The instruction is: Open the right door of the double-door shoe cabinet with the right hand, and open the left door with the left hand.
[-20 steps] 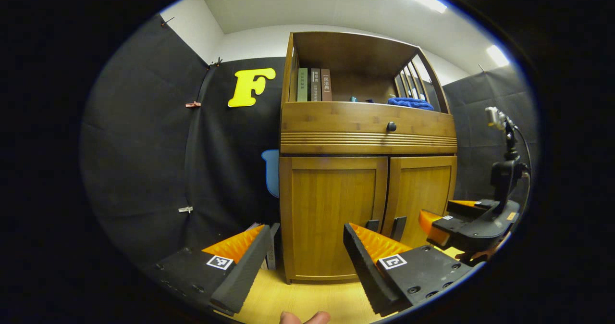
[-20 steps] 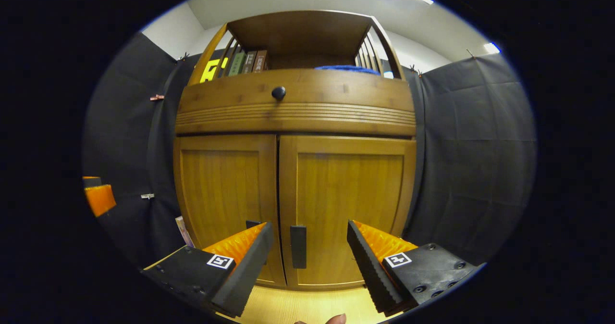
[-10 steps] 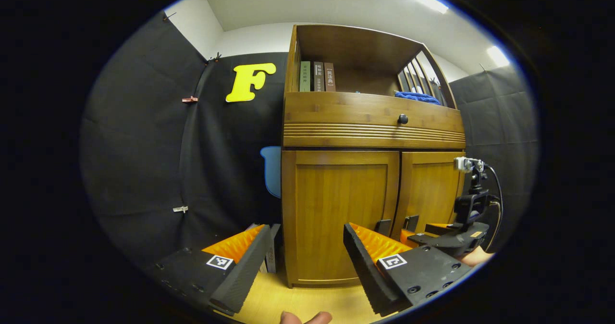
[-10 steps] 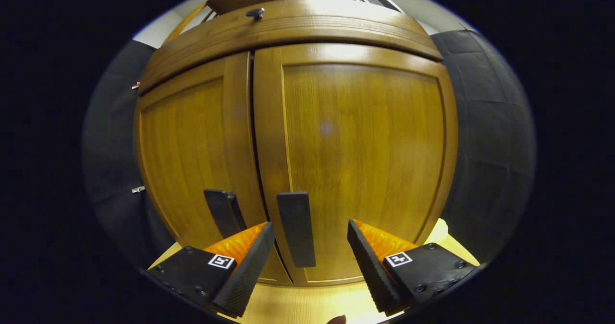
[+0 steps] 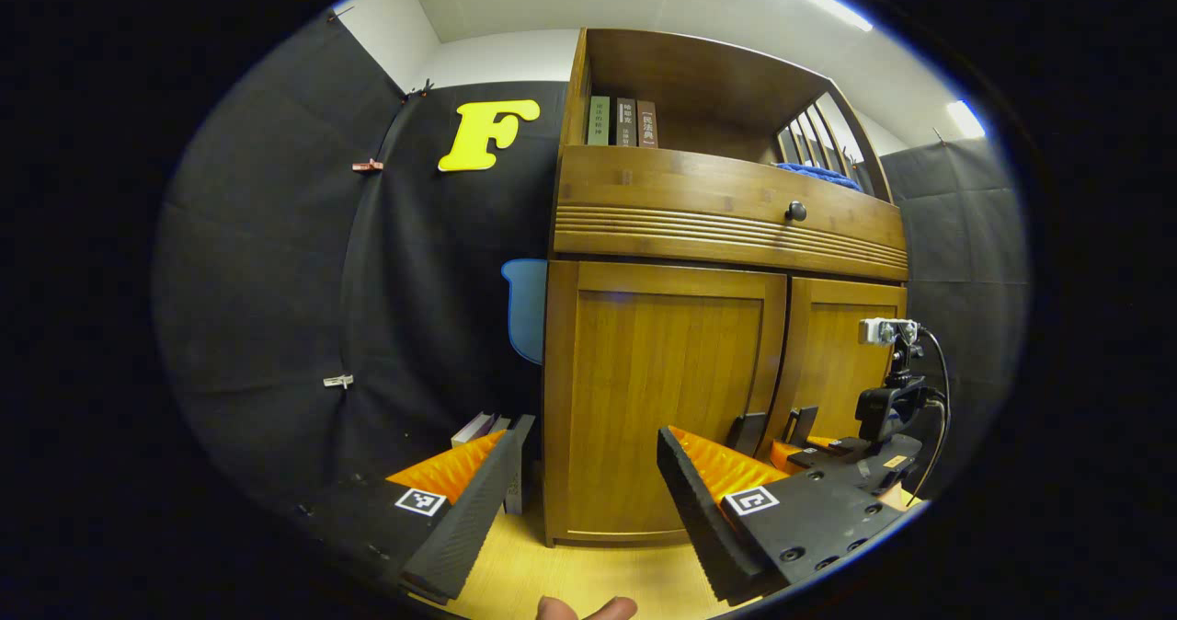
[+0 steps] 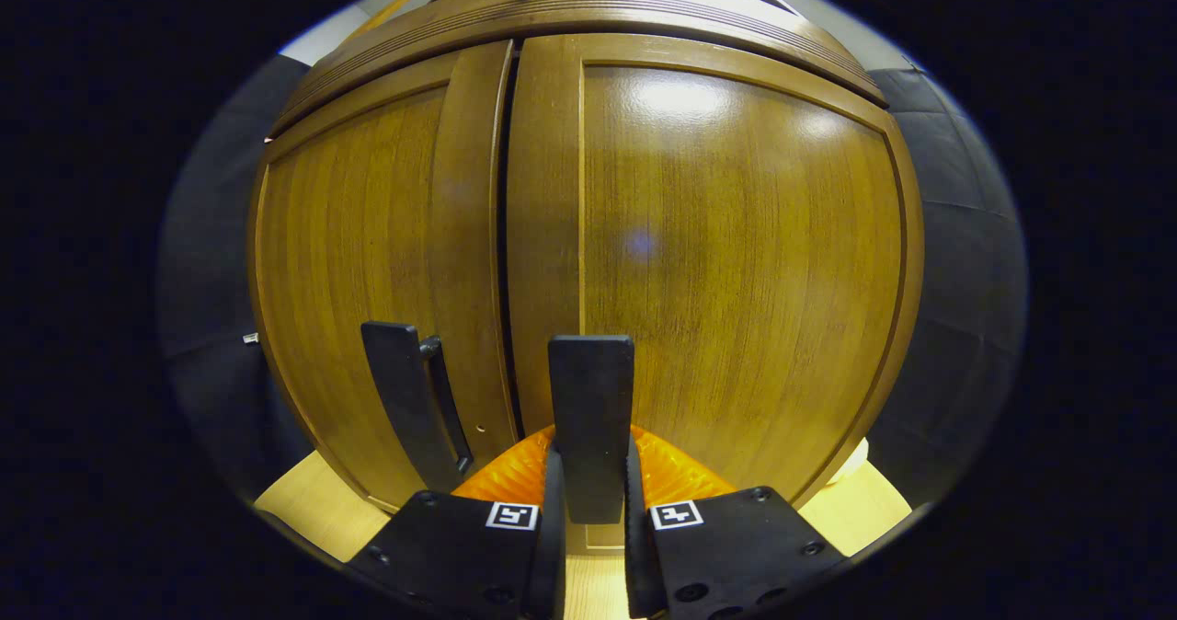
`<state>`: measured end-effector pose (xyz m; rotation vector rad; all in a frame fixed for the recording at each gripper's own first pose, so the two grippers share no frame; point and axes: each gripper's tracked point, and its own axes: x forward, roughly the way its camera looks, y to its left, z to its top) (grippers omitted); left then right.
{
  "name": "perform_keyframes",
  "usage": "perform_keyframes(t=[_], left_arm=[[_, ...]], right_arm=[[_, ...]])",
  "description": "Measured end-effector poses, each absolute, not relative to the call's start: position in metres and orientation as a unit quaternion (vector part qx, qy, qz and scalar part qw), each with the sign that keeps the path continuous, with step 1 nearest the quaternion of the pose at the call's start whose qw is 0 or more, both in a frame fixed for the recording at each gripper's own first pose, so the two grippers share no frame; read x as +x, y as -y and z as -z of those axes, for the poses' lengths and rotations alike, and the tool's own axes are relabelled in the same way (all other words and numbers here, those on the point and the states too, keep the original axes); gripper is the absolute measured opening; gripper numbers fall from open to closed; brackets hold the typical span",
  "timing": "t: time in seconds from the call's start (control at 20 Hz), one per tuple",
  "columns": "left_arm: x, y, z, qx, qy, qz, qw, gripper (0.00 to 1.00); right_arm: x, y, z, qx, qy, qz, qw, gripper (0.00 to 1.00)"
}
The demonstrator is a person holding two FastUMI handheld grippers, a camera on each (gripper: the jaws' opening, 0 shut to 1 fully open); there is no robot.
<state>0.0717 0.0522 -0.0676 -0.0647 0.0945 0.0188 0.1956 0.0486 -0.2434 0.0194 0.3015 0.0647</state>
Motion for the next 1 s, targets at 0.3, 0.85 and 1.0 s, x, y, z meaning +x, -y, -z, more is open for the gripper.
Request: perform_keyframes(t=[0.3,0.85,1.0], left_arm=[[0.070,-0.045,0.058,-0.029,-0.035,-0.003,0.999,0.94],[0.062,-0.011,0.051,-0.031,-0.027,0.021,0.999,0.94],[0.055,0.003,0.049,-0.034,-0.029,0.024,0.999,0.96]], right_arm=[[0.190,-0.046,0.240,0.030,-0.166,-0.046,0.985,0.21],[0.188,-0.046,0.237,0.058,-0.177,-0.063,0.981,0.21],[0.189,-0.045,0.237,0.066,-0.178,-0.054,0.980,0.21]])
